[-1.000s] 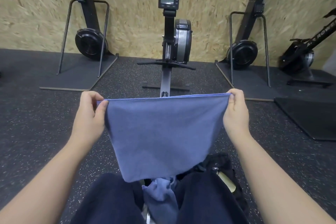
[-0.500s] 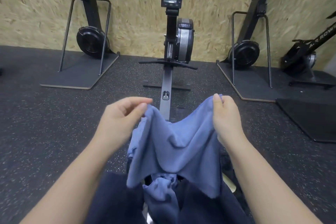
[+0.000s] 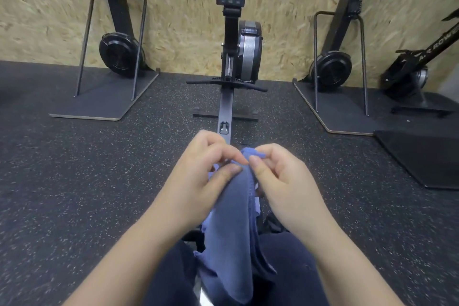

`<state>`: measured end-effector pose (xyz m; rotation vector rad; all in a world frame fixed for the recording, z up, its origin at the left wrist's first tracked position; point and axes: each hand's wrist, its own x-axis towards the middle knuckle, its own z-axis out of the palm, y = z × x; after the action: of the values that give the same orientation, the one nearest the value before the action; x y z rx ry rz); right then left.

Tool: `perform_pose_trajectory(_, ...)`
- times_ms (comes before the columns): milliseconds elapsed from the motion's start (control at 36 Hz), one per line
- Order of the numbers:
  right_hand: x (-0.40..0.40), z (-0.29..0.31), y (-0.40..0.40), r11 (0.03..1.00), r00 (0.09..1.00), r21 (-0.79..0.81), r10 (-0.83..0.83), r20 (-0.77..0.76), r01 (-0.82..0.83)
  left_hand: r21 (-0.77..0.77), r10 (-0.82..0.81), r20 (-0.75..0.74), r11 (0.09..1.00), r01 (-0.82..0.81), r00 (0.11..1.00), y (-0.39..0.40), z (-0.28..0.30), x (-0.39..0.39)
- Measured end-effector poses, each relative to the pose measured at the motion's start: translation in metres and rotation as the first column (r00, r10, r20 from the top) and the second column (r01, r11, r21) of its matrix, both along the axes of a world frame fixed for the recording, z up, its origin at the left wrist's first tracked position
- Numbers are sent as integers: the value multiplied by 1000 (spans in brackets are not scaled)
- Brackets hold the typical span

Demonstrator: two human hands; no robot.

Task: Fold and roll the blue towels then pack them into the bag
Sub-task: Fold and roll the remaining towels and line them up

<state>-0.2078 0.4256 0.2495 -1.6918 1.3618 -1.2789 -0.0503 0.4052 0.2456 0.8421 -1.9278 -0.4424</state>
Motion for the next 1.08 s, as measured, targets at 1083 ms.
perform_pose_trajectory(1083,-10,5,9,952,960,149,249,128,-267,131,60,-187,991,-35,980,0,-10,0)
